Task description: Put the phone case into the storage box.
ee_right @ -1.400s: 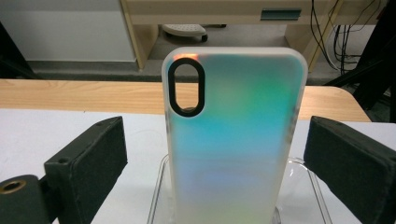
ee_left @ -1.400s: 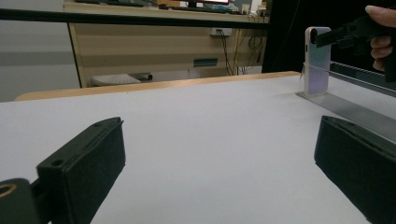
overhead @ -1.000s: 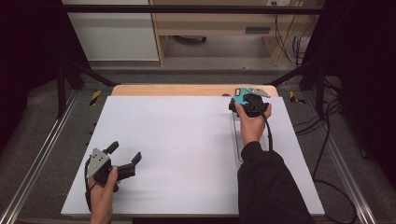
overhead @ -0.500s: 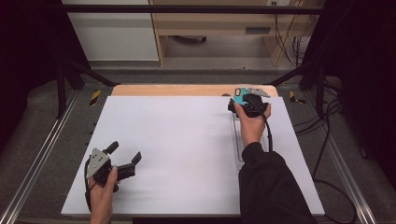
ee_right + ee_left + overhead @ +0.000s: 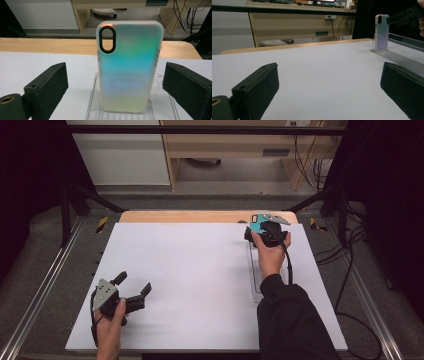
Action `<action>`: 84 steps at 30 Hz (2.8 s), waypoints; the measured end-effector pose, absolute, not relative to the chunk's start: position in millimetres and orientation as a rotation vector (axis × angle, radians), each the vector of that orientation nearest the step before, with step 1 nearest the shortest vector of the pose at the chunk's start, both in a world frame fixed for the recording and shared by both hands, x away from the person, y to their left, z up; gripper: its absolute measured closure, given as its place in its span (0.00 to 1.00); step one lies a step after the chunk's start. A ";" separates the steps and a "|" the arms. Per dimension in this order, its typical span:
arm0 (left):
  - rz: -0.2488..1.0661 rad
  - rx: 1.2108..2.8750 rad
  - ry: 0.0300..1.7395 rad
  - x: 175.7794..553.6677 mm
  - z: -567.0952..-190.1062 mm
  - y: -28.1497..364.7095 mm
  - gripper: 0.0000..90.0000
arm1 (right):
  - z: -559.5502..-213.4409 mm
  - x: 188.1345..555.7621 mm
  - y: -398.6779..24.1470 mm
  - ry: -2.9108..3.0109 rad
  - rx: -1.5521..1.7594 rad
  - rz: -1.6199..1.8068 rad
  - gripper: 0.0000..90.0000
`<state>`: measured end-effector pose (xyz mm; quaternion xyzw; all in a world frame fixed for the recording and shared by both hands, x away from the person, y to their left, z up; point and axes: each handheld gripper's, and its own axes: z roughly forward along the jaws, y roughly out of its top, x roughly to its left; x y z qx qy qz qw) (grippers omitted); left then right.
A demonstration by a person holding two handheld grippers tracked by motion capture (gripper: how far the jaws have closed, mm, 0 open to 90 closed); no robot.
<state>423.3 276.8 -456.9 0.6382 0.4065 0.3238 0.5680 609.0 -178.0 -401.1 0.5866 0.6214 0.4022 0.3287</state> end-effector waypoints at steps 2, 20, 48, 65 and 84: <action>0.760 1.499 0.954 423.1 -456.7 276.8 0.02 | -399.6 607.6 -177.7 1.626 1.534 1.060 0.07; 0.762 1.492 0.960 423.3 -456.5 279.3 0.01 | -381.7 591.5 -179.9 1.670 1.531 1.101 0.07; 0.841 1.526 0.973 422.5 -450.2 314.8 0.01 | -366.7 564.5 -193.0 1.723 1.459 1.210 0.08; 0.838 1.552 0.955 420.7 -448.9 313.7 0.01 | -346.7 539.9 -205.4 1.692 1.354 1.338 0.06; 0.835 1.543 0.952 404.4 -449.0 309.3 0.01 | -336.1 501.9 -240.9 1.634 1.207 1.419 0.05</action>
